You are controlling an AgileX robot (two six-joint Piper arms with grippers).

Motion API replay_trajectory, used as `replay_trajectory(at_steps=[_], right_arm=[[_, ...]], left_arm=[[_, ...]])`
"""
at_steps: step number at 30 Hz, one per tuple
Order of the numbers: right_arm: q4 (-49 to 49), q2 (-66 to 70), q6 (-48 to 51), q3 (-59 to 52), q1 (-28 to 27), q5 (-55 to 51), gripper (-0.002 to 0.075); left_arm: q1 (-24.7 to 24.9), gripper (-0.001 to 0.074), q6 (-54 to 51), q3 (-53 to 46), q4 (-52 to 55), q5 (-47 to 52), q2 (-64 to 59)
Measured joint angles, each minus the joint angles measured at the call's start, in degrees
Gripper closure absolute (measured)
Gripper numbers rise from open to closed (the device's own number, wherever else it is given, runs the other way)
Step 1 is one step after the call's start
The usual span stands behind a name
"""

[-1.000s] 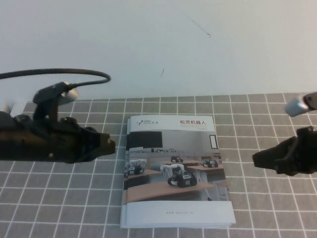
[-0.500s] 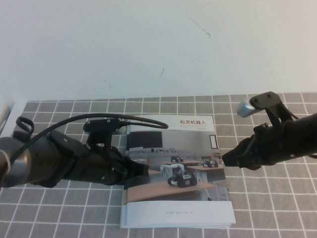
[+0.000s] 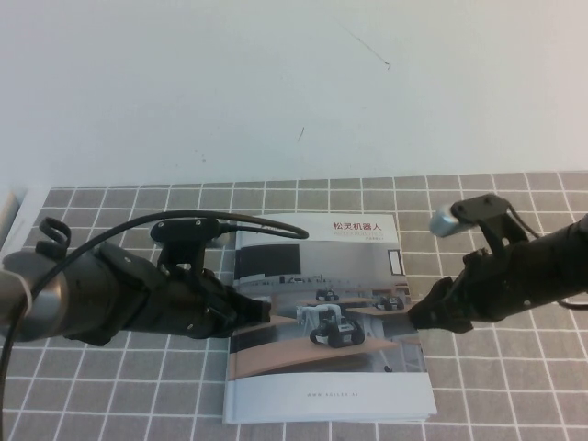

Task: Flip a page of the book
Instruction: Open the closed book

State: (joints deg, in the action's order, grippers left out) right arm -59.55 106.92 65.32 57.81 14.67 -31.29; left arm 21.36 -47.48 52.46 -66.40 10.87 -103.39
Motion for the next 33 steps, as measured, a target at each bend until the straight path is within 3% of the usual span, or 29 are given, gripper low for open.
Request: replay_trajectory(at_steps=[10,33], right_arm=[[-3.42,6.65,0.22,0.61,0.0,0.21,0.0393],[-10.79,7.34,2.65,6.19,0.0,-6.23,0.039]], left_arm=[[0.0,0.0739,0.0,0.0,0.0,0.39,-0.31],[-0.1,0.0739,-0.68,0.0,-0.3,1.56,-0.4]])
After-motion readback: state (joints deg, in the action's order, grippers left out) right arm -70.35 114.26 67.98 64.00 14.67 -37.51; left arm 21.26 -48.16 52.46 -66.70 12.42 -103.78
